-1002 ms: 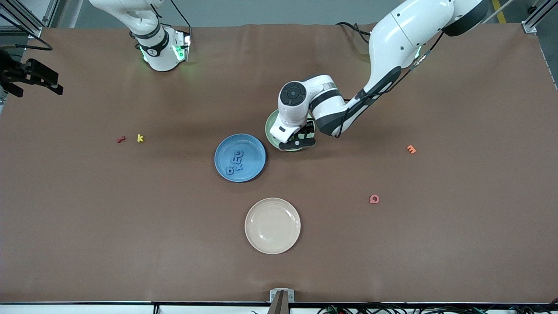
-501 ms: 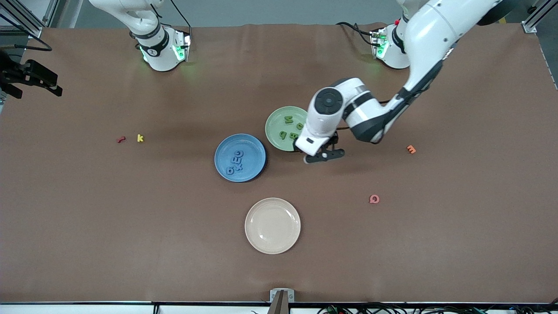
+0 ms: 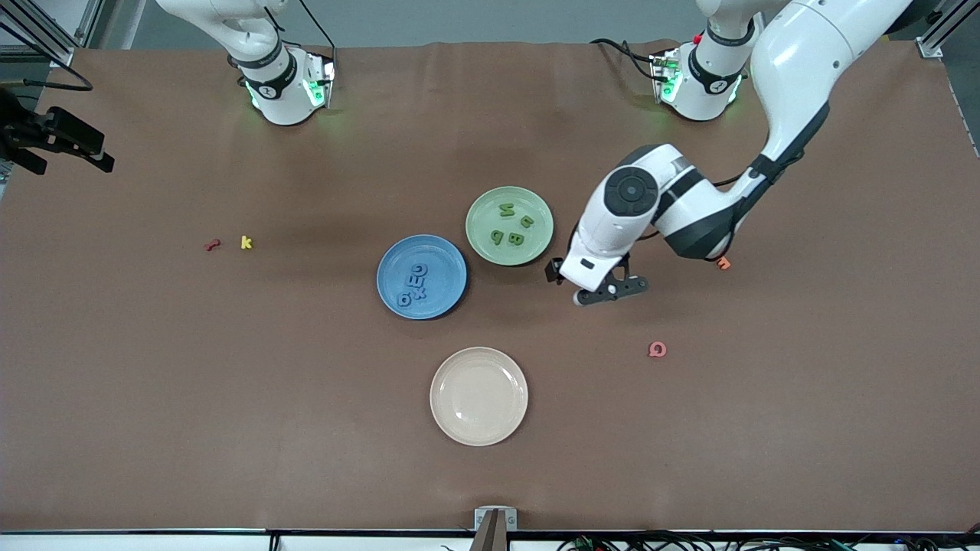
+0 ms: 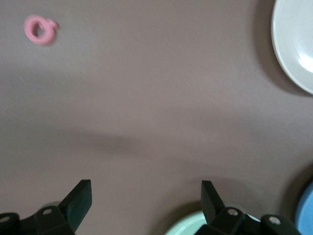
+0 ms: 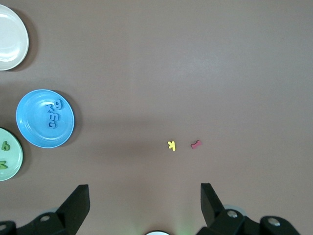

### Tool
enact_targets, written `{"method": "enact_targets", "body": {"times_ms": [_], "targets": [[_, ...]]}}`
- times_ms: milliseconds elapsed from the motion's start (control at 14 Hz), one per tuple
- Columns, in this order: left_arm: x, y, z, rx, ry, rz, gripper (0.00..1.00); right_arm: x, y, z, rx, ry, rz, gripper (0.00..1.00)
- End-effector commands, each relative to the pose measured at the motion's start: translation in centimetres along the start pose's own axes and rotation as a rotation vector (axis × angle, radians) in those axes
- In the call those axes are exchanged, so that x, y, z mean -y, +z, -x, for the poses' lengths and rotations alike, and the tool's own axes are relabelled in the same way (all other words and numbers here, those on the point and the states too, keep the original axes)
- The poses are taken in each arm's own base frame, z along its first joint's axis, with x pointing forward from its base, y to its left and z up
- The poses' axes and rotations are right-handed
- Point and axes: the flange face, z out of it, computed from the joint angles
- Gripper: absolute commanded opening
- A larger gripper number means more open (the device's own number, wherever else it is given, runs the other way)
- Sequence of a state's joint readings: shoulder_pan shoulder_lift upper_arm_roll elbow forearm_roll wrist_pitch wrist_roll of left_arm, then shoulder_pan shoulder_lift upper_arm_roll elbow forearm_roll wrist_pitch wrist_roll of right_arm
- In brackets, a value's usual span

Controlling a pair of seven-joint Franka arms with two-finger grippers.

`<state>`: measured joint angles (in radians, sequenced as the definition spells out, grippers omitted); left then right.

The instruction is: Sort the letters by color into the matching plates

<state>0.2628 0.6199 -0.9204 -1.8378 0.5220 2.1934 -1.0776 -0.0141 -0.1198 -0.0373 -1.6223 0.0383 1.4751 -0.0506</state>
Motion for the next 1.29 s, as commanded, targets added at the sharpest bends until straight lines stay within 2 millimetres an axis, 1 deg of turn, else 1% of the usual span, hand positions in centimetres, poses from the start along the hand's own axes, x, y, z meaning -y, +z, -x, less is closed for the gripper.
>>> {"method": "enact_targets", "body": {"times_ms": [0,143,215,286,501,573,644,716,787,859,930,1074,1217], "targets": [[1.7,-2.3,-1.0,0.012,0.048,0.030,0.98,0.1,-0.2,0.8,-0.012,-0.001,-0.004,1.00],[4.4,-3.8,-2.4,0.030,0.084,0.050,0.98,0.1,-0.1,0.8,-0.010,-0.031,0.007,1.00],[5.4,-4.2,-2.5,0.057,0.110,0.076,0.98,0.0,-0.2,0.8,-0.012,-0.047,0.016,1.00],[6.8,-4.3,-3.1,0.069,0.121,0.084,0.98,-0.1,-0.2,0.8,-0.012,-0.044,0.018,1.00],[12.5,-5.3,-4.4,0.068,0.166,0.095,0.97,-0.1,-0.1,0.8,-0.008,-0.045,0.016,1.00],[14.9,-6.2,-5.1,0.053,0.174,0.097,0.97,0.0,-0.1,0.9,-0.005,-0.046,0.013,1.00],[17.2,-7.4,-6.1,0.034,0.163,0.110,0.97,0.0,-0.1,0.9,-0.003,-0.046,0.013,1.00],[18.8,-8.6,-6.6,0.018,0.158,0.114,0.98,0.0,0.0,0.9,0.000,-0.046,0.012,1.00],[21.3,-9.8,-7.6,-0.003,0.139,0.110,0.98,0.0,-0.1,0.9,-0.002,-0.046,0.012,1.00],[23.4,-11.3,-8.3,-0.034,0.113,0.109,0.98,0.0,-0.1,0.9,0.000,-0.046,0.012,1.00],[25.1,-13.1,-8.7,-0.069,0.102,0.103,0.98,0.0,0.0,0.9,0.001,-0.047,0.012,1.00],[27.8,-16.3,-8.8,-0.112,0.090,0.088,0.98,0.3,-0.1,0.9,0.000,-0.054,0.016,1.00],[29.6,-19.5,-9.6,-0.114,0.086,0.077,0.99,0.3,-0.1,0.9,-0.002,-0.059,0.021,1.00]]}}
